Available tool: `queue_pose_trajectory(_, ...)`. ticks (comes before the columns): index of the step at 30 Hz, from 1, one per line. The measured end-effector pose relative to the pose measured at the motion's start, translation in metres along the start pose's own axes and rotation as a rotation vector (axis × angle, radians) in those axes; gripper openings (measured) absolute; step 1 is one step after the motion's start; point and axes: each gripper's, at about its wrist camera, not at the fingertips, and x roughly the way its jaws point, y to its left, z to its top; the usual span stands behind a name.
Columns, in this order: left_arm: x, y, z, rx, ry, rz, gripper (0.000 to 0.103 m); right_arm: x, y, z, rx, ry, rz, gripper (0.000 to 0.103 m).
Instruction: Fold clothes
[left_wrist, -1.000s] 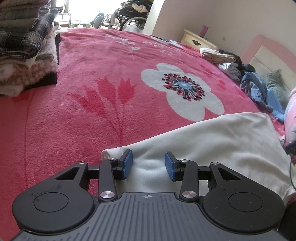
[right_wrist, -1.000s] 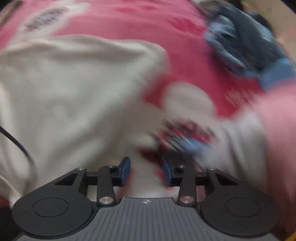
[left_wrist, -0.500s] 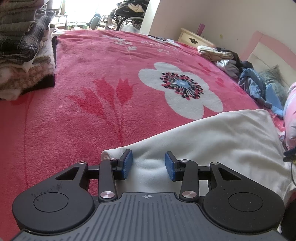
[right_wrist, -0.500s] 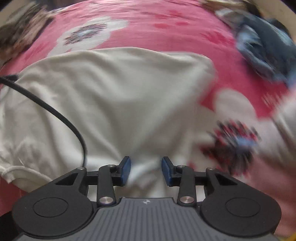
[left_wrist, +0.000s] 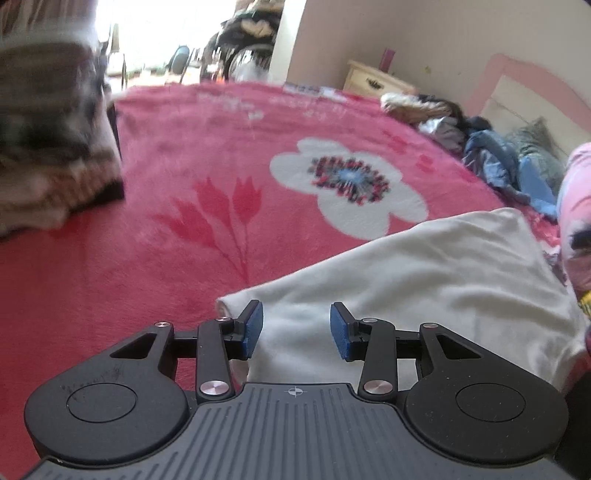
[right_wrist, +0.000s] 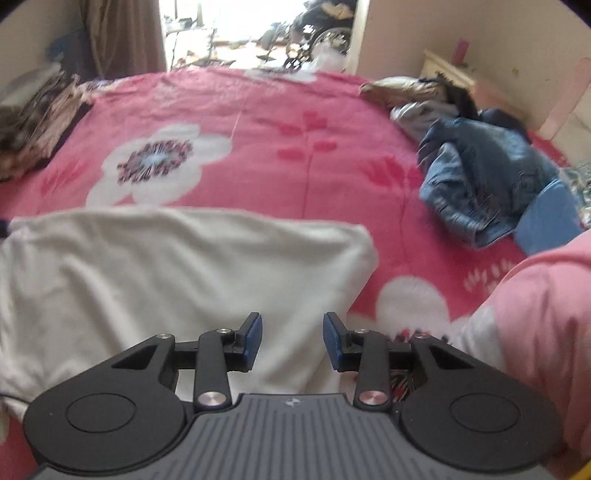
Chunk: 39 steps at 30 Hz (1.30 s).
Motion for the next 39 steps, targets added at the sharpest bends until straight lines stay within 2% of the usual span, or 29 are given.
queue_pose_trajectory(3,-0.02,-0.013,0.004,0.05,-0.049,-0.032,0.042,-0.009,-0.004,0.007,0.058,-0.054,-0.02,0.039)
queue_pose_trajectory(7,-0.02,-0.044,0.017,0.104,-0.087,-0.123,0.043,-0.049,0.004,0.013,0.169,-0.195,0.009,0.039)
queue_pose_trajectory(9,-0.013,-0.064,0.022,0.138,-0.093,-0.165,0.043,-0.078,0.016,0.017,0.211,-0.283,0.072,0.039)
queue_pose_trajectory(13,0.003,-0.106,0.016,0.216,-0.077,-0.241,0.043,-0.134,0.05,0.013,0.213,-0.4,0.231,0.043)
queue_pose_trajectory(15,0.007,-0.118,0.009,0.23,-0.059,-0.287,0.043,-0.16,0.069,-0.001,0.221,-0.445,0.303,0.047)
queue_pose_trajectory(18,0.01,-0.129,-0.001,0.244,-0.033,-0.345,0.043,-0.183,0.097,-0.022,0.218,-0.453,0.377,0.052)
queue_pose_trajectory(20,0.01,-0.136,-0.005,0.265,-0.014,-0.375,0.043,-0.178,0.109,-0.026,0.24,-0.415,0.37,0.053)
queue_pose_trajectory(23,0.016,-0.148,-0.014,0.278,0.053,-0.429,0.043,-0.138,0.121,-0.019,0.32,-0.274,0.278,0.053)
queue_pose_trajectory(25,0.021,-0.159,-0.025,0.298,0.1,-0.453,0.043,-0.092,0.124,-0.013,0.396,-0.129,0.209,0.053)
queue_pose_trajectory(27,0.026,-0.167,-0.039,0.315,0.148,-0.474,0.043,-0.044,0.126,-0.012,0.443,0.01,0.186,0.052)
queue_pose_trajectory(29,0.031,-0.172,-0.054,0.326,0.2,-0.505,0.043,-0.006,0.127,-0.015,0.466,0.108,0.171,0.052)
queue_pose_trajectory(31,0.033,-0.172,-0.068,0.343,0.242,-0.508,0.043,0.023,0.128,-0.02,0.481,0.169,0.15,0.052)
queue_pose_trajectory(37,0.027,-0.157,-0.09,0.328,0.286,-0.538,0.043,0.072,0.13,-0.026,0.42,0.204,0.113,0.051)
queue_pose_trajectory(39,0.025,-0.153,-0.091,0.341,0.299,-0.555,0.043,0.081,0.136,-0.036,0.378,0.251,0.108,0.051)
